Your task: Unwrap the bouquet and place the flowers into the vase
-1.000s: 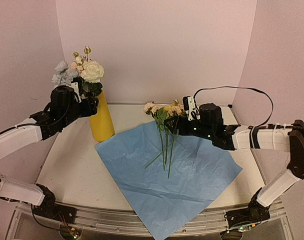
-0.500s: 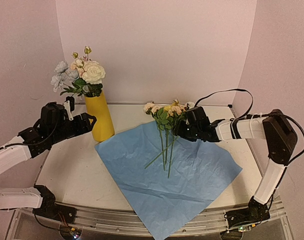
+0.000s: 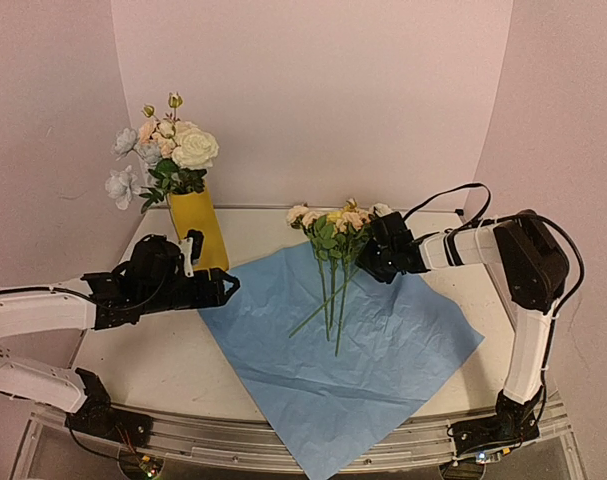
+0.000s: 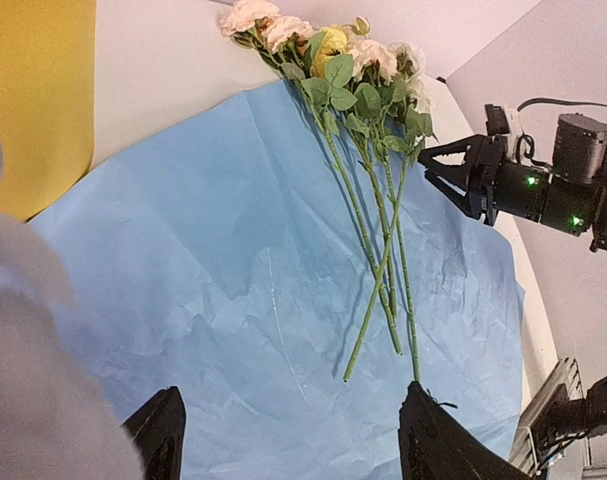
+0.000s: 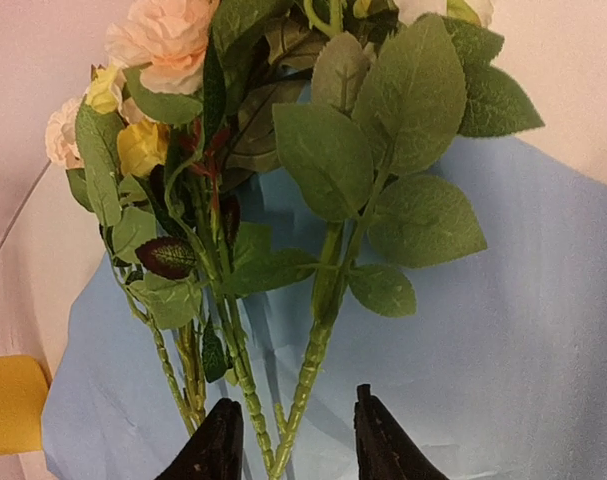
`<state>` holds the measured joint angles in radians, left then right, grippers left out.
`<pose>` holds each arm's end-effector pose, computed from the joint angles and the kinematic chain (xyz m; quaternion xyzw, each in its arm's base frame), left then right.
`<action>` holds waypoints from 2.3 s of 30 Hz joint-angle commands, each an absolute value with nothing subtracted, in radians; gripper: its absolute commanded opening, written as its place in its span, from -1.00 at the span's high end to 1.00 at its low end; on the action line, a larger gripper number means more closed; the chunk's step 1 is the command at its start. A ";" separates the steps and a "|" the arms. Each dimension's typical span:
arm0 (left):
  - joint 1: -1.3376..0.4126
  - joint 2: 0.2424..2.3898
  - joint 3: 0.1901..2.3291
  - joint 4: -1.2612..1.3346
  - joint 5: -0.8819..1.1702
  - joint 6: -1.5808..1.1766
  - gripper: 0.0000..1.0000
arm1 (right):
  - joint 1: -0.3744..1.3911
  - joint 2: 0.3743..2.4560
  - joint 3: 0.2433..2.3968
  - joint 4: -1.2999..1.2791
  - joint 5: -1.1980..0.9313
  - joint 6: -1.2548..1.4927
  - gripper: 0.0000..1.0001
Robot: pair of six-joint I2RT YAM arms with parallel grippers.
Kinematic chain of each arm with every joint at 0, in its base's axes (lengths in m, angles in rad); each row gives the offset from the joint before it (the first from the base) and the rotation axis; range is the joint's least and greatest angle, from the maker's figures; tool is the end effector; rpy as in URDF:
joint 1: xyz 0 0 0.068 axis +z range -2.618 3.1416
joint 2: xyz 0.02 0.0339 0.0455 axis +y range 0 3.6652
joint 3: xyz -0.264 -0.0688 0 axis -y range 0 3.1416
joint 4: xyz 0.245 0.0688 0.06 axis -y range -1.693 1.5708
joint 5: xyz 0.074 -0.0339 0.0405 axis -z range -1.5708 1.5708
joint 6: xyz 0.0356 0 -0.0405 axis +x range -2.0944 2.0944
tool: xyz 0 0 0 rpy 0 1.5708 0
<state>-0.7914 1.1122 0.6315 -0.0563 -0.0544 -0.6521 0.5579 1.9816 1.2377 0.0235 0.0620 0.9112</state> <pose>0.1716 -0.1710 0.2341 0.0471 0.8679 -0.3086 0.3864 0.3648 0.2251 0.1615 0.1726 0.8941 0.2554 0.3249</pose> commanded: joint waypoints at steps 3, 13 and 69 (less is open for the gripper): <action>-0.802 1.174 0.636 0.082 -0.027 -0.646 -0.49 | 0.565 2.040 1.256 0.053 0.008 0.988 0.24; -0.802 1.028 0.601 0.075 -0.108 -0.637 -0.51 | 0.566 2.092 1.268 0.099 -0.058 1.008 0.63; -0.849 1.165 0.990 0.197 0.204 -0.443 -0.36 | 0.605 1.398 0.783 0.462 -0.349 0.553 1.00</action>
